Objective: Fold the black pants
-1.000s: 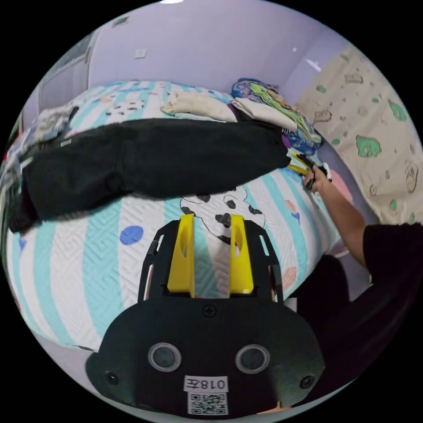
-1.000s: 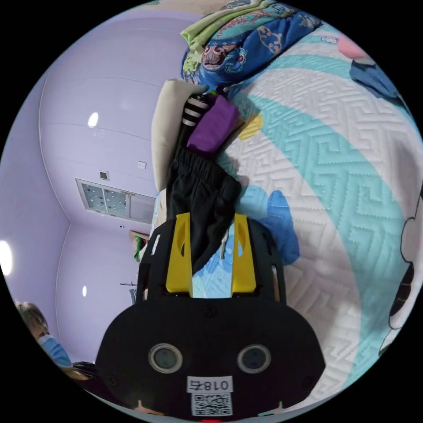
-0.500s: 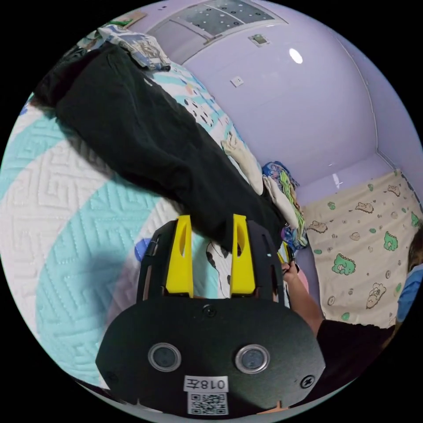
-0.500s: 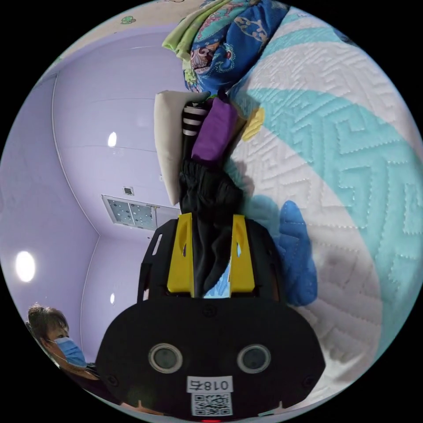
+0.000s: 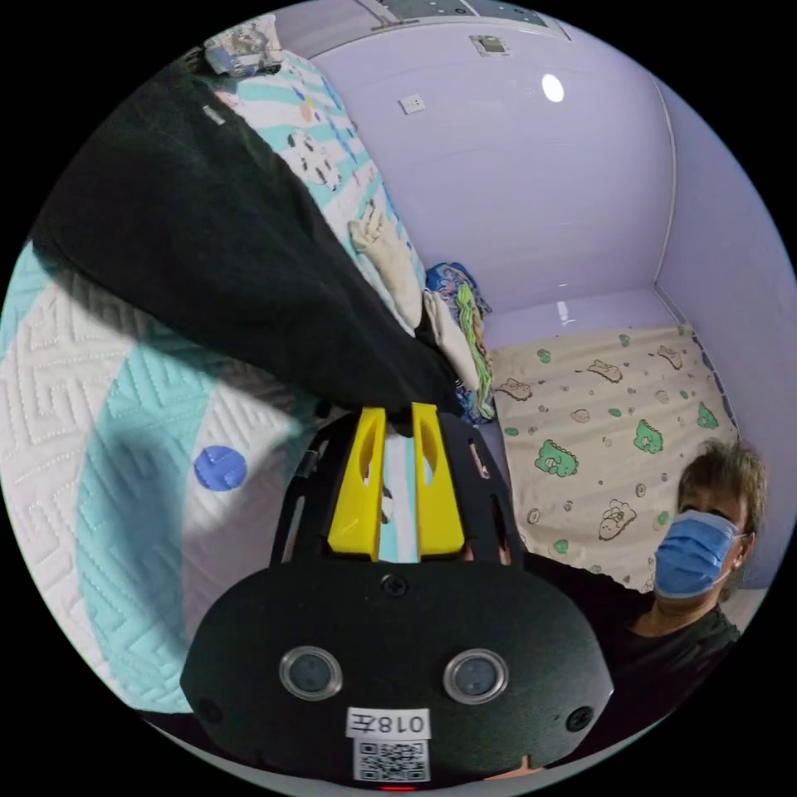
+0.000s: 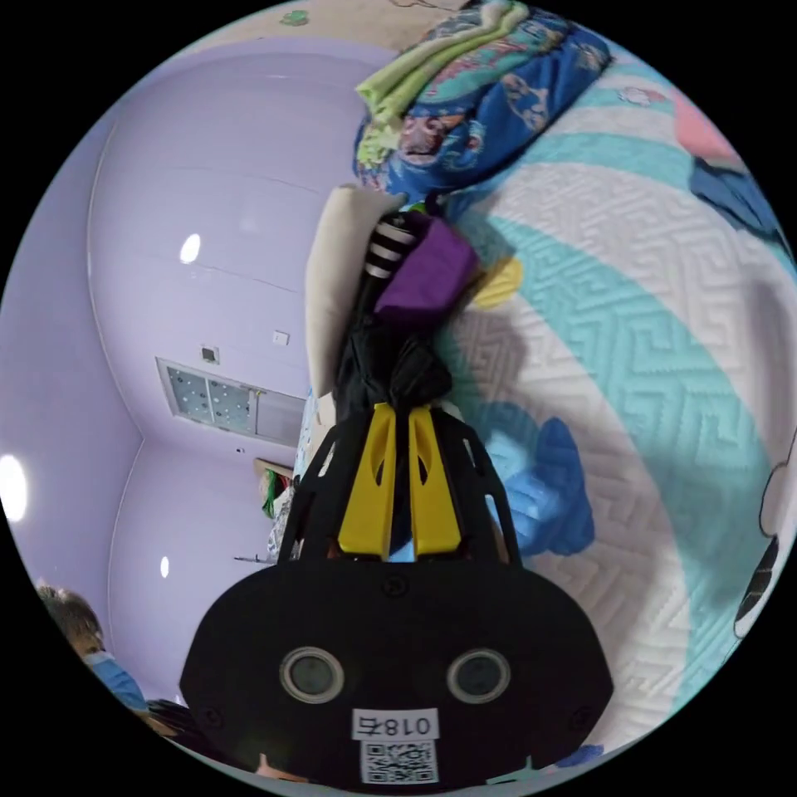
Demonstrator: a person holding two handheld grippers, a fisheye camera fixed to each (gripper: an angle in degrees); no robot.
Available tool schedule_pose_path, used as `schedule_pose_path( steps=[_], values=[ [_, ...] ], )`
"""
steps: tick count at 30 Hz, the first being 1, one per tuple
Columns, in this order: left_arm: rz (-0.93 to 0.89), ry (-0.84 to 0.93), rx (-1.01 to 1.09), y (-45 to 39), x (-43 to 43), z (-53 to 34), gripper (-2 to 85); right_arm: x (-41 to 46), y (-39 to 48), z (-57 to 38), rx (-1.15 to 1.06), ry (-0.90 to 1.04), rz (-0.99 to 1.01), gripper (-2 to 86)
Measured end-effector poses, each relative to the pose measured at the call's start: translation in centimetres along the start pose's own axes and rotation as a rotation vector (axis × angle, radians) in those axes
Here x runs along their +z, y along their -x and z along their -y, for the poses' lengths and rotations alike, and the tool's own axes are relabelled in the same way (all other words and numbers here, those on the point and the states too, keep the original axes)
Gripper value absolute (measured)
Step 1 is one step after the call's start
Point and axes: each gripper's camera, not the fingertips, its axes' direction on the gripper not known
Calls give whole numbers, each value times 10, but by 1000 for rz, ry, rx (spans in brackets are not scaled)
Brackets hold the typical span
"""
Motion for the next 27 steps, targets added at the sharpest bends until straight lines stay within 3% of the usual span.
schedule_pose_path(
  steps=[4,13,17,27],
  values=[
    [55,14,-24,35,16,-12,139,4,-23,-14,90,-23,67,14],
    [305,19,84,33,43,-15,110,20,-27,-34,61,-9,61,15],
    [166,-98,-30,64,43,-8,2,22,-24,-47,38,-28,85,11],
    [-28,-46,-95,68,0,-79,-9,-6,26,-83,-103,-31,92,5]
  ],
)
